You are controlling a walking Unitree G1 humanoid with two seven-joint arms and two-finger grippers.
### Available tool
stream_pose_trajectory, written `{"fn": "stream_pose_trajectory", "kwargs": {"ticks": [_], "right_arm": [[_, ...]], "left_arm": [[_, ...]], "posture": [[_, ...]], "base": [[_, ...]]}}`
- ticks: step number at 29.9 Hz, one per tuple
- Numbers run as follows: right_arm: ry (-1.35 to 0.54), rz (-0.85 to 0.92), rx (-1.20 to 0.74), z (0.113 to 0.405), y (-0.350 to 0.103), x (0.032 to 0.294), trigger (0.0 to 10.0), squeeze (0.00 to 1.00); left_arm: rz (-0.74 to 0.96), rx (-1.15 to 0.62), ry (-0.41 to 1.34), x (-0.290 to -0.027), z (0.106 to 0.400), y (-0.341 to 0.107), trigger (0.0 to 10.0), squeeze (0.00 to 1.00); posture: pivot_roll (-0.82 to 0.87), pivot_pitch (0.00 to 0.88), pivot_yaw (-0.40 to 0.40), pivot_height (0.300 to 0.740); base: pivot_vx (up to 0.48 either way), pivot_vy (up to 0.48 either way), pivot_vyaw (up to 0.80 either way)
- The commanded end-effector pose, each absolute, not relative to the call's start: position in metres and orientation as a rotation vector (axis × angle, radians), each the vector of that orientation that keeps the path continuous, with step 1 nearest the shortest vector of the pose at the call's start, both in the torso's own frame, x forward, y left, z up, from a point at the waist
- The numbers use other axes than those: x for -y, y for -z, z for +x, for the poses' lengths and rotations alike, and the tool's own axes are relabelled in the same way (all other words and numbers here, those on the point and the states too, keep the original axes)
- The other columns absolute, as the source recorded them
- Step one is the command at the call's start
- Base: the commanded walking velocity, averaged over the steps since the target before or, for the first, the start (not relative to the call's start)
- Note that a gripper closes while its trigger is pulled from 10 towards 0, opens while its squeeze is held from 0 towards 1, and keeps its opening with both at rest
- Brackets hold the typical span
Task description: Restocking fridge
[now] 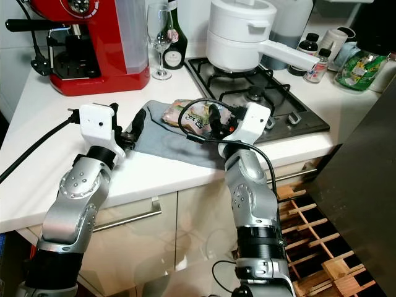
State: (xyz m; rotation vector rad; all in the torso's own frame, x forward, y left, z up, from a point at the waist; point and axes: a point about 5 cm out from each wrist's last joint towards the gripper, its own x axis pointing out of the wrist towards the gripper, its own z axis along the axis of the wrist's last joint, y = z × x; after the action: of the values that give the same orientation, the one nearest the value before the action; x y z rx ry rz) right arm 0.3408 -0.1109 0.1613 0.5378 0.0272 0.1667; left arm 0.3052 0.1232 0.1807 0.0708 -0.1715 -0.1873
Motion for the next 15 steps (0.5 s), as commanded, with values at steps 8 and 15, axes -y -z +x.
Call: {"fn": "stream_pose_trajectory", "kwargs": {"ticks": [8, 15], "right_arm": [[-0.099, 0.562, -0.037, 0.337, -0.168, 0.12, 10.0, 1.0], [-0.053, 0.31, 0.048, 0.31, -0.174, 0.133, 10.0, 1.0]], "left_arm": [[0.132, 0.194, 0.306, -0.124, 0.29, -0.171, 10.0, 0.0], [0.094, 0.252, 0.287, -0.142, 0.259, -0.175, 10.0, 0.0]], "posture": [[-0.05, 0.0, -0.051, 0.74], [-0.05, 0.0, -0.054, 0.74]], "base": [[0.0, 0.0, 0.0], [0.0, 0.0, 0.0]]}}
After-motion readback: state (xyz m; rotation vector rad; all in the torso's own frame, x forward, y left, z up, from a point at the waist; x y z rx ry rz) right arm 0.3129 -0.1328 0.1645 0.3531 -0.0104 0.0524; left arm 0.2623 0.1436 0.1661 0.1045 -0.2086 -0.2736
